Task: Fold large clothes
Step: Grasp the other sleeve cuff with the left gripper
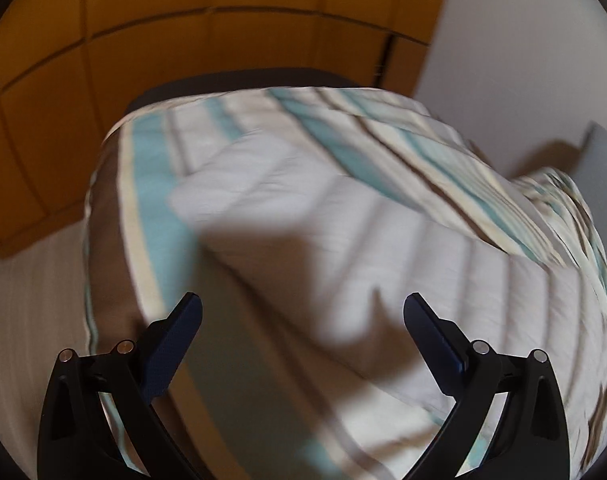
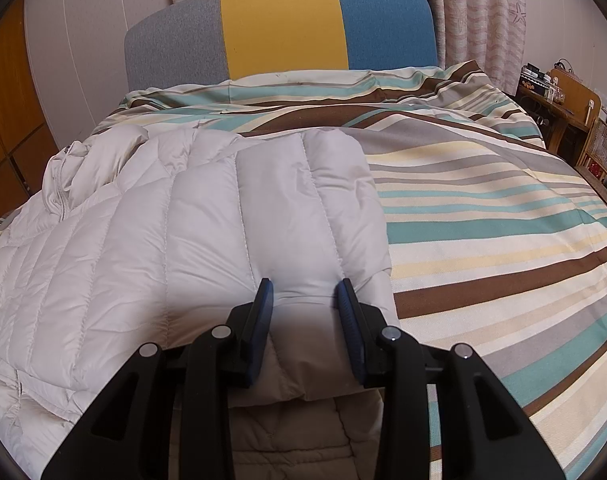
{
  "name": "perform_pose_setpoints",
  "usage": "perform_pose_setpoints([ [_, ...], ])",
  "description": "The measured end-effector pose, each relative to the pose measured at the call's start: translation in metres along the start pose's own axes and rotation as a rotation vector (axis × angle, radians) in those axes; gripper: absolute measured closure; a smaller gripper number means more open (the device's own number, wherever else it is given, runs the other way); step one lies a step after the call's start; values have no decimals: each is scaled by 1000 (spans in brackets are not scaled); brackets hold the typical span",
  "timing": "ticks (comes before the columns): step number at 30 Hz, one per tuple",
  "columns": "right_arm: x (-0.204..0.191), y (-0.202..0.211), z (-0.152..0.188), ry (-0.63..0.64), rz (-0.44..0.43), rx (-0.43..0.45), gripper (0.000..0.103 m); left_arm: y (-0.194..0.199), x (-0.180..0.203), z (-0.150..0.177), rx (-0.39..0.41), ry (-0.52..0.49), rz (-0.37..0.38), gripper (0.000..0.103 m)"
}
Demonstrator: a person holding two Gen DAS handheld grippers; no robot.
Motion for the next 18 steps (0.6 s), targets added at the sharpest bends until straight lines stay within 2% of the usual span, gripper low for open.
perform_pose_setpoints([
  [7, 0, 0, 0, -1, 1, 0, 69, -25, -24, -4, -64, 170, 12, 3],
  [9, 0, 0, 0, -1, 1, 1, 69, -26, -23, -6, -50, 189, 1, 3],
  [11, 0, 0, 0, -1, 1, 0, 69, -30, -19, -8, -44, 198, 21, 4],
  [17, 0, 0, 0, 0, 2, 1, 69, -37, -17, -14, -18, 157, -46, 23],
  [18, 0, 0, 0, -1, 1, 1, 69, -39, -15, -15, -15, 151, -49, 29],
])
Point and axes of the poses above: each gripper's, at about its wrist camera, not at the fingertips, and y roughly against the way its jaws point, x to its right, z to its underside, the point moved 8 cm from there along -y, roughly the way its jaws point, and after that the axes turned 9 degrees about z, right-handed, at the moved point
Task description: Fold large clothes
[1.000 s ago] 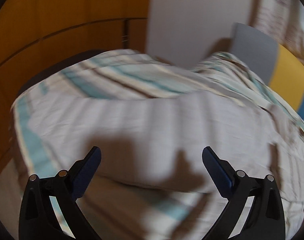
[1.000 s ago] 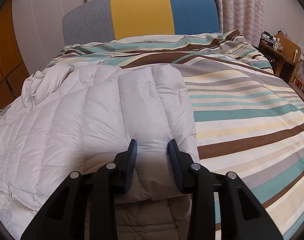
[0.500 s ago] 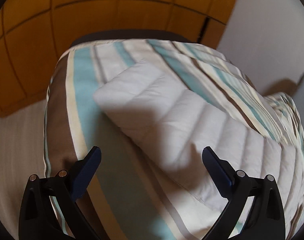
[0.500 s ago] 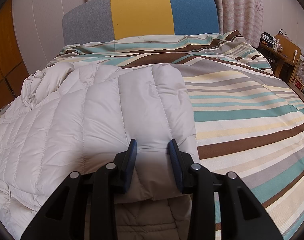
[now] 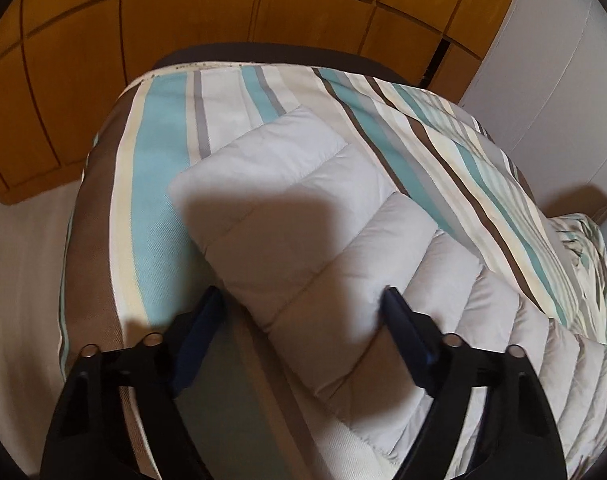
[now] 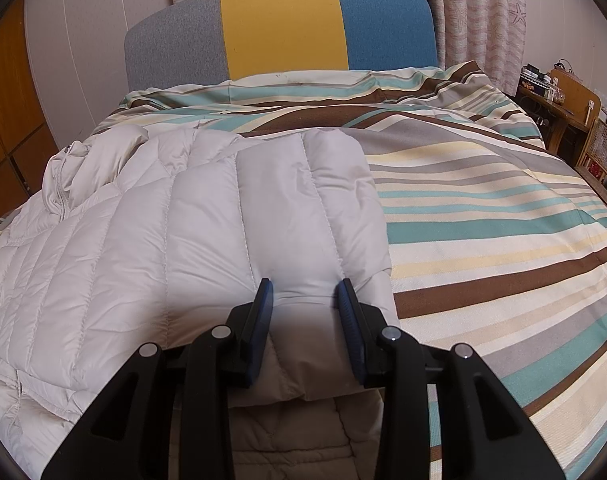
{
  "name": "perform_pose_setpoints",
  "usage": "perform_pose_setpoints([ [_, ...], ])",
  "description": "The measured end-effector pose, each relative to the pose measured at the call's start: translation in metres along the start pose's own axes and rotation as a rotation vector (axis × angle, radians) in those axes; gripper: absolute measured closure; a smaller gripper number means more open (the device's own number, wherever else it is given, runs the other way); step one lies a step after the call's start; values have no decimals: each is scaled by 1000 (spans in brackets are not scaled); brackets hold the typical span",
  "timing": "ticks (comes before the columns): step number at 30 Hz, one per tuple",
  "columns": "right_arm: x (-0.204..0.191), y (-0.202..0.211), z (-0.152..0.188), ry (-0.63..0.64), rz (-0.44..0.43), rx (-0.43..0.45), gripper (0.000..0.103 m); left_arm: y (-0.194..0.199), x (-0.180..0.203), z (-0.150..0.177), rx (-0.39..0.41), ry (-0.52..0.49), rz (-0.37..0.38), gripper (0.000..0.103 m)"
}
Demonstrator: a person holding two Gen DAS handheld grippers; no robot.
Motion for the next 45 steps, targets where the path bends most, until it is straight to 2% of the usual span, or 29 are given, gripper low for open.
perform_pose_setpoints([
  [2, 0, 0, 0, 0, 0, 0, 69, -3, 4, -2, 1, -10, 1, 37],
  [4, 0, 0, 0, 1, 2, 0, 69, -7, 9, -4, -1, -18, 16, 58],
  [5, 0, 0, 0, 2, 2, 1, 69, -8, 10, -4, -2, -21, 21, 62],
  [7, 0, 0, 0, 2, 3, 1, 69, -6, 14, -4, 9, -35, 25, 82],
  [9, 0, 0, 0, 1, 4, 1, 69, -1, 17, -5, 34, -38, 19, 87],
  [14, 0, 0, 0, 0, 4, 1, 69, 34, 38, -10, 157, -72, 27, 89],
  [17, 0, 0, 0, 1, 4, 1, 69, 58, 65, -6, 221, -129, 85, 89],
  [23, 0, 0, 0, 2, 6, 2, 69, 99, 132, 19, 284, -305, 211, 89],
  [27, 0, 0, 0, 1, 6, 2, 69, 120, 177, 46, 267, -413, 308, 89],
  [31, 0, 0, 0, 1, 6, 2, 69, 136, 213, 77, 242, -512, 373, 89],
  [42, -1, 0, 0, 1, 6, 2, 69, 161, 298, 192, 132, -795, 515, 89],
  [45, 0, 0, 0, 1, 6, 2, 69, 168, 313, 220, 129, -877, 540, 89],
])
Point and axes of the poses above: each gripper's, at about its wrist camera, not at the fingertips, and y roughly against the way its jaws point, x to its right, z to its underside, the point moved 8 cm from there along -y, roughly the way its jaws point, and after that the axes turned 9 degrees about z, right-handed, at the moved point
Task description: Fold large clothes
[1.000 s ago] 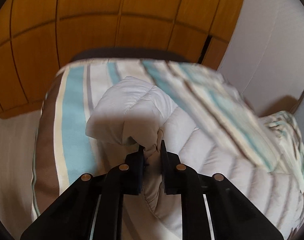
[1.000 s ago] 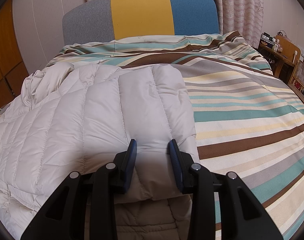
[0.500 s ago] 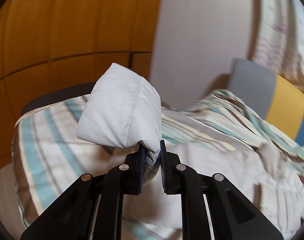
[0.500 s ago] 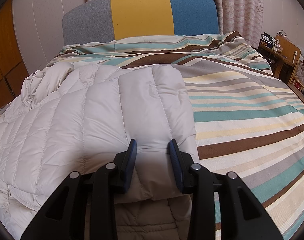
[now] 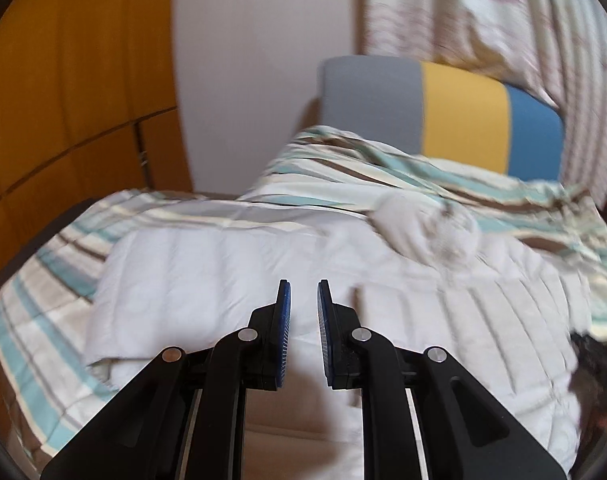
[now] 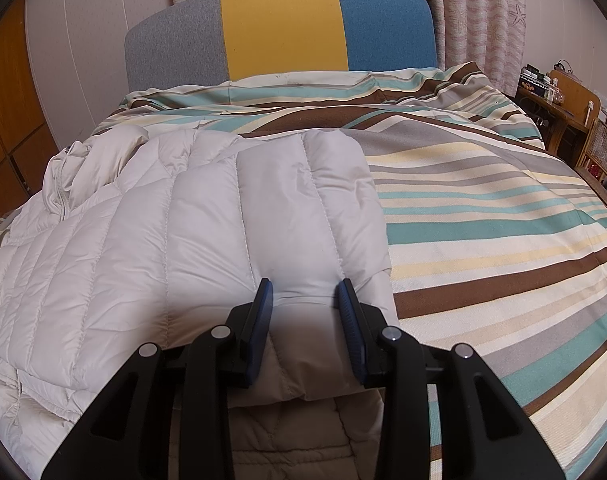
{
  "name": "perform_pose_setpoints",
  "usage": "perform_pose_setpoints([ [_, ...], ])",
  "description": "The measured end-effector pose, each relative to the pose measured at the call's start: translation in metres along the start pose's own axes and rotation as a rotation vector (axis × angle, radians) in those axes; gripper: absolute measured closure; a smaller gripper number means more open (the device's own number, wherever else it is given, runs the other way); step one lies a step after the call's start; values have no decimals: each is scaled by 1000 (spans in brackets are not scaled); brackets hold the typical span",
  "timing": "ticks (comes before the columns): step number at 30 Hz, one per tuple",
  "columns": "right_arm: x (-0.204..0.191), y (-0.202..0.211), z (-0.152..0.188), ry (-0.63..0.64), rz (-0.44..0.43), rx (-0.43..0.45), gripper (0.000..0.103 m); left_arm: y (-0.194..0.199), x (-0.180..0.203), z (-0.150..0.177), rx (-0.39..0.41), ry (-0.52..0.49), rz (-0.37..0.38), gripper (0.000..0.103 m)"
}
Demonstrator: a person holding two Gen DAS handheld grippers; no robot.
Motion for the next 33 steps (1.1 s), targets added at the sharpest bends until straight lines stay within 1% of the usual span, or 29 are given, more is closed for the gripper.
perform_pose_setpoints([
  [3, 0, 0, 0, -2, 1, 0, 69, -3, 34, 2, 5, -64, 32, 89],
  [6, 0, 0, 0, -3, 0, 0, 69, -9, 56, 7, -11, -98, 58, 89],
  [9, -1, 1, -1, -6, -4, 0, 69, -15, 61, 14, -28, -137, 25, 89],
  [11, -1, 1, -1, -7, -6, 0, 69, -15, 55, 17, -29, -168, -44, 89],
  [12, -1, 1, -1, -8, -6, 0, 69, -16, 48, 20, -37, -181, -88, 77],
  [13, -1, 1, -1, -8, -7, 0, 68, -16, 41, 22, -42, -178, -111, 50],
  [14, -1, 0, -1, -9, -7, 0, 68, -15, 31, 22, -40, -167, -131, 36],
  [15, -2, 0, -2, -9, -8, 0, 68, -13, 18, 22, -23, -144, -164, 25],
  [16, -2, 0, -2, -9, -8, 1, 68, -12, 5, 21, -12, -120, -185, 25],
  [20, -2, 0, -2, -7, -5, 1, 68, -21, -35, 20, -39, -73, -253, 25],
  [22, -3, 0, -2, -7, -4, 2, 68, -32, -49, 18, -65, -61, -252, 25],
  [23, -3, -1, -2, -6, -4, 2, 68, -42, -52, 18, -93, -66, -227, 25],
  [24, -3, -1, -2, -6, -4, 2, 68, -51, -52, 20, -121, -82, -210, 29],
  [25, -3, -1, -2, -6, -4, 2, 68, -60, -51, 22, -150, -97, -195, 39],
  [26, -3, -1, -2, -7, -4, 2, 68, -69, -51, 25, -179, -104, -177, 43],
  [27, -3, -1, -2, -8, -5, 2, 68, -78, -53, 29, -211, -101, -154, 52],
  [28, -3, -1, -2, -8, -6, 1, 68, -83, -54, 32, -224, -93, -144, 61],
  [29, -4, -1, -2, -8, -5, 2, 68, -86, -56, 33, -234, -76, -135, 65],
  [31, -3, -1, -2, -7, -4, 2, 68, -85, -62, 33, -226, -16, -106, 83],
  [33, -3, -1, -2, -7, -4, 2, 68, -77, -64, 28, -196, 28, -89, 89],
])
Point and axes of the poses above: each gripper's, at about its wrist camera, not at the fingertips, and y roughly against the way its jaws point, x to its right, z to its underside, the point moved 8 cm from there along -y, roughly the way its jaws point, and after that the axes turned 9 degrees about z, right-handed, at the moved point
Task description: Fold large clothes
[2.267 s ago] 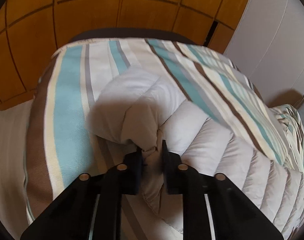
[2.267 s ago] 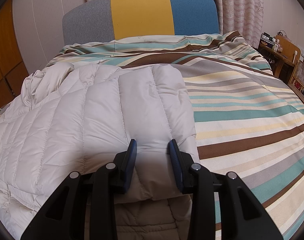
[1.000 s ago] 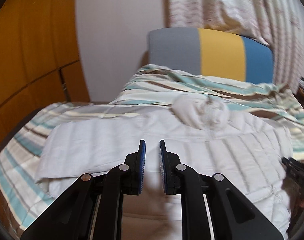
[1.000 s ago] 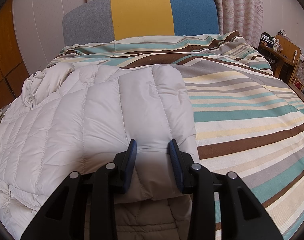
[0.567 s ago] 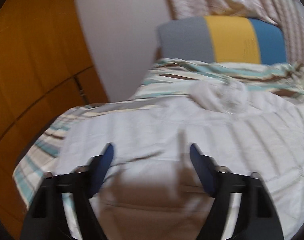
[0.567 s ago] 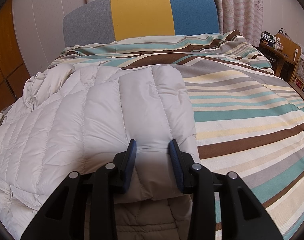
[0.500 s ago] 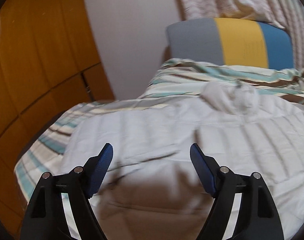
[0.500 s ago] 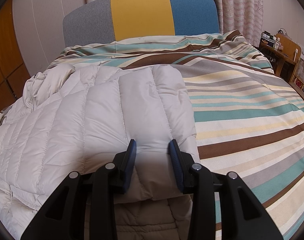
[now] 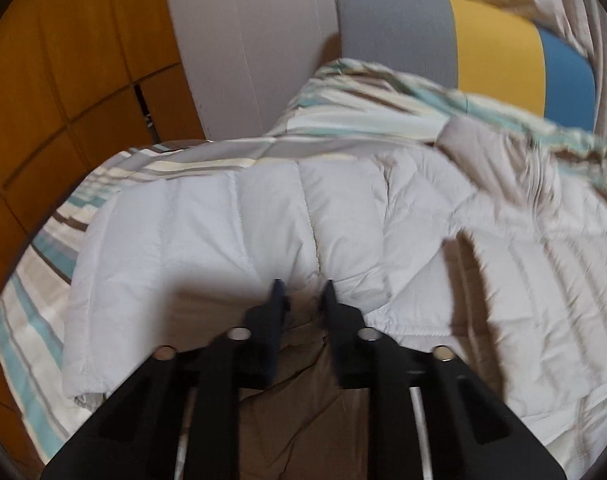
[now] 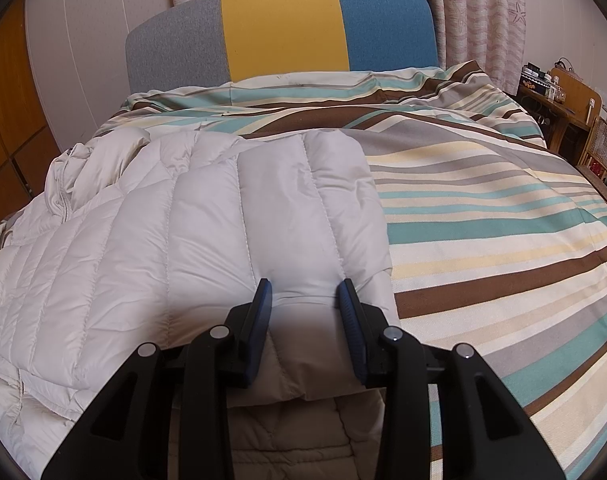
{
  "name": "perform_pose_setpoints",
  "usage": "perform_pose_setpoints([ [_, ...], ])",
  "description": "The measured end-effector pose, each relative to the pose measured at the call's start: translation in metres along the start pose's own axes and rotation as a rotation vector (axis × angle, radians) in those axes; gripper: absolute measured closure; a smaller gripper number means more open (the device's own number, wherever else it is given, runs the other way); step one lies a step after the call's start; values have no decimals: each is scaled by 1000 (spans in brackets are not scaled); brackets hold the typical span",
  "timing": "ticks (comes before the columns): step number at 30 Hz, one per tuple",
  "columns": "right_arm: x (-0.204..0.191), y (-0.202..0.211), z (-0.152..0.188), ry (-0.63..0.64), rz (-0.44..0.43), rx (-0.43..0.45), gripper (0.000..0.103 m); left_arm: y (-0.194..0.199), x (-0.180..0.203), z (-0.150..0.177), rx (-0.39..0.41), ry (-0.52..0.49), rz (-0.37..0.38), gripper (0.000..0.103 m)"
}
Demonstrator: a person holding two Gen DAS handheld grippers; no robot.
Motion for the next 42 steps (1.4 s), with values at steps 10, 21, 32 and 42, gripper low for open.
perform_pose_setpoints([
  [10, 0, 0, 0, -2, -1, 0, 68, 75, 61, -27, 164, 67, 203, 91],
  [21, -1, 0, 0, -3, -2, 1, 68, 76, 204, -1, 95, -68, 403, 91],
  [32, 0, 0, 1, -6, -5, 1, 68, 34, 265, 36, -13, -155, 436, 91],
  [42, 1, 0, 1, -4, -5, 2, 67, 53, 240, 34, -4, -62, 531, 21],
])
Point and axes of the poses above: each gripper's, at about its wrist camera, not at the fingertips, and y roughly against the way its jaws point, x to its right, z to its underside, the point moved 8 cm from there along -y, roughly the way its jaws point, and after that the axes turned 9 degrees about z, right-handed, at the moved point
